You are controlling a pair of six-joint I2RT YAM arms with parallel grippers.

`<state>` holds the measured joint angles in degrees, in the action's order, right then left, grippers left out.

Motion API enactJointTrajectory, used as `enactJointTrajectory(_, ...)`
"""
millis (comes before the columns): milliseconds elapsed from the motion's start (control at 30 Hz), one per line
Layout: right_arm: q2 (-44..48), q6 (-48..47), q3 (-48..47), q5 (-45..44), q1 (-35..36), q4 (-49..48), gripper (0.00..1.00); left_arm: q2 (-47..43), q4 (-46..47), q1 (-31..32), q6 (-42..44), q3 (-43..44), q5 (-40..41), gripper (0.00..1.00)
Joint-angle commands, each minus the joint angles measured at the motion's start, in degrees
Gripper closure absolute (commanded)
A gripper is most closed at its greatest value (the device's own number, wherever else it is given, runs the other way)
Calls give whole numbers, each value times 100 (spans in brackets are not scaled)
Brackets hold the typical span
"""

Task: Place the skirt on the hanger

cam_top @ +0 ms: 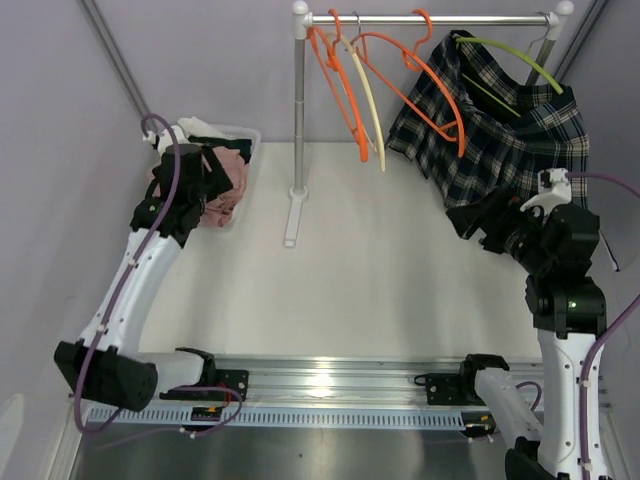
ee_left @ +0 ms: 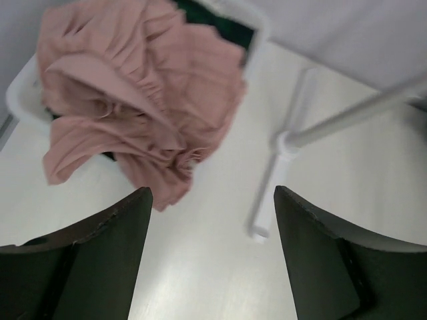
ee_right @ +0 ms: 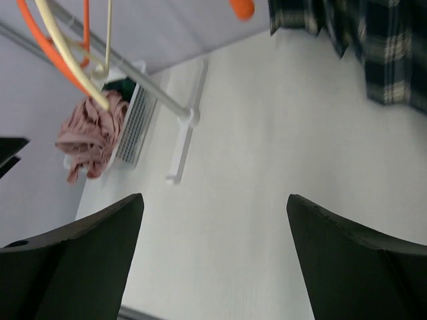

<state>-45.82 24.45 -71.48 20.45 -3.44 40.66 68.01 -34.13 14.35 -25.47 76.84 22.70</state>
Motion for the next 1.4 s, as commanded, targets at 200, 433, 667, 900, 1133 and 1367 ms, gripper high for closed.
enactJointTrajectory(200, 583, 122, 934, 539, 292, -6, 5, 1240, 881, -1294, -968, -144, -230, 24)
enactJointTrajectory(433, 627, -133, 1259, 566, 300, 47, 5, 2383, 820, -1725, -1205, 349, -398, 27)
enactJointTrajectory(667, 575, -168, 1374, 671, 318, -32, 6, 3060, 1137, -1830, -1197, 629, -573, 29)
enactJointTrajectory(900, 583, -239, 1453, 557, 318, -41, 8, 3298, 1400, -1848, -1109, 744, -687, 54)
enactJointTrajectory(1133, 504, -203, 1488, 609, 318, -164, 10, 3150, 1374, -1839, -872, 868, -1171, 100)
enactJointTrajectory(1367, 390, -133, 1435, 654, 327, -331, 11, 2342, 1725, -1568, -767, 156, -1743, 100)
